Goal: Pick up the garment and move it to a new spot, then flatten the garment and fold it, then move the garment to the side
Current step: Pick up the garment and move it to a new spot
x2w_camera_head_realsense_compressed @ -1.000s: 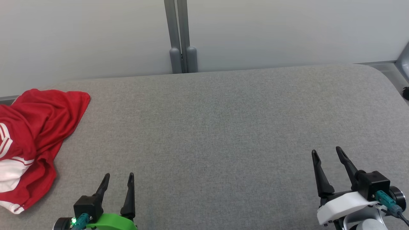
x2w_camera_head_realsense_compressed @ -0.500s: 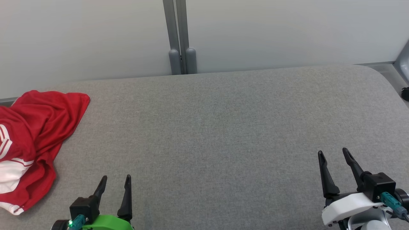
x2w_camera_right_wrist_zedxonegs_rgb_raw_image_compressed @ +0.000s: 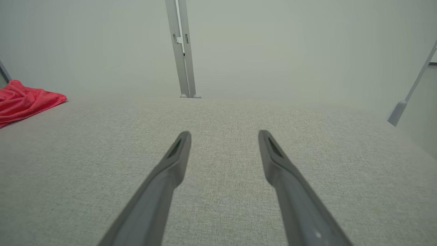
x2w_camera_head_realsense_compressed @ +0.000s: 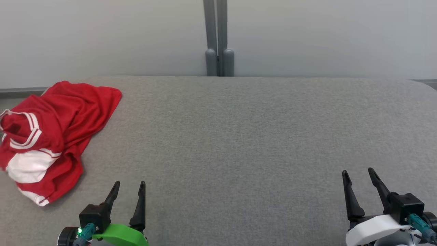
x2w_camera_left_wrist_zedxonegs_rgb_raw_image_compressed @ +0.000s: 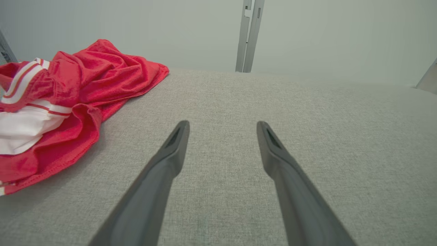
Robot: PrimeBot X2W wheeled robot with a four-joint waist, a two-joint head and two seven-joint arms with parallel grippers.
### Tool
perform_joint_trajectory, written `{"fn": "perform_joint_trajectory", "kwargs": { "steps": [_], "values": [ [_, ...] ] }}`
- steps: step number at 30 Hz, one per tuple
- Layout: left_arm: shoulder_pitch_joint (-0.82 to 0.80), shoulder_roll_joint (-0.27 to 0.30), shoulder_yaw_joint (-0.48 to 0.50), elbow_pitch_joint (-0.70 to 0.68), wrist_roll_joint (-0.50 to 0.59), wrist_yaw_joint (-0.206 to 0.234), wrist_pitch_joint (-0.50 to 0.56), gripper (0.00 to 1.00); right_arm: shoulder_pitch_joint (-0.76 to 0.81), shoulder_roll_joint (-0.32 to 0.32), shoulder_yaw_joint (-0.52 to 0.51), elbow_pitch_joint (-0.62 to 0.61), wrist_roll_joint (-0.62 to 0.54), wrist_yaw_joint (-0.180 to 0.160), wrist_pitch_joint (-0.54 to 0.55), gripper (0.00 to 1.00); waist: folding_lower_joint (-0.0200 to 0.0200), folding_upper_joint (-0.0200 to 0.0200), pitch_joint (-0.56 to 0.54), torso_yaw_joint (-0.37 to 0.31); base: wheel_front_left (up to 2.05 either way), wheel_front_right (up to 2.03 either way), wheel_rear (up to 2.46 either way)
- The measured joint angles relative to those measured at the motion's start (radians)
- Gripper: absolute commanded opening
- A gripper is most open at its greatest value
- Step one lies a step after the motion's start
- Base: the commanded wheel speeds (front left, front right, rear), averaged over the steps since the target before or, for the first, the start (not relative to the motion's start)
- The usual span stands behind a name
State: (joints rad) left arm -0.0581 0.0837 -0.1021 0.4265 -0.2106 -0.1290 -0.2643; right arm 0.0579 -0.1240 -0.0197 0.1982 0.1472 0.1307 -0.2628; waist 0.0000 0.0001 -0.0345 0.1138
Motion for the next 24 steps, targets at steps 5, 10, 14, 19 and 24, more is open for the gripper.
{"fn": "perform_joint_trajectory", "kwargs": {
  "steps": [5,10,14,19,24],
  "values": [
    [0.002,0.011,0.021,0.001,-0.018,0.0,0.0,1.0,-0.005,0.018,0.046,0.006,0.003,0.0,0.0,1.0,0.0,-0.0001,-0.004,0.098,0.0,0.0,0.0],
    [0.001,0.013,0.059,-0.029,-0.035,0.0,0.0,1.0,-0.013,0.037,0.093,0.025,0.009,0.0,0.0,1.0,0.0,0.0,-0.007,0.228,0.0,0.0,0.0],
    [-0.002,0.012,0.064,-0.033,-0.037,0.0,0.0,1.0,-0.012,0.04,0.107,0.028,0.009,0.0,0.0,1.0,0.0,0.0,-0.006,0.286,0.0,0.0,0.0],
    [-0.068,0.012,0.048,0.025,-0.058,0.0,0.001,1.0,-0.013,0.029,0.109,0.025,0.009,0.0,0.0,1.0,0.0,-0.0001,0.015,0.31,0.0,0.0,0.0],
    [-0.267,0.013,0.061,0.111,-0.128,0.0,0.115,1.0,-0.079,-0.013,0.107,-0.008,0.007,0.0,0.0,1.0,0.0,0.0,0.062,0.308,0.0,0.0,0.0]
  ]
}}
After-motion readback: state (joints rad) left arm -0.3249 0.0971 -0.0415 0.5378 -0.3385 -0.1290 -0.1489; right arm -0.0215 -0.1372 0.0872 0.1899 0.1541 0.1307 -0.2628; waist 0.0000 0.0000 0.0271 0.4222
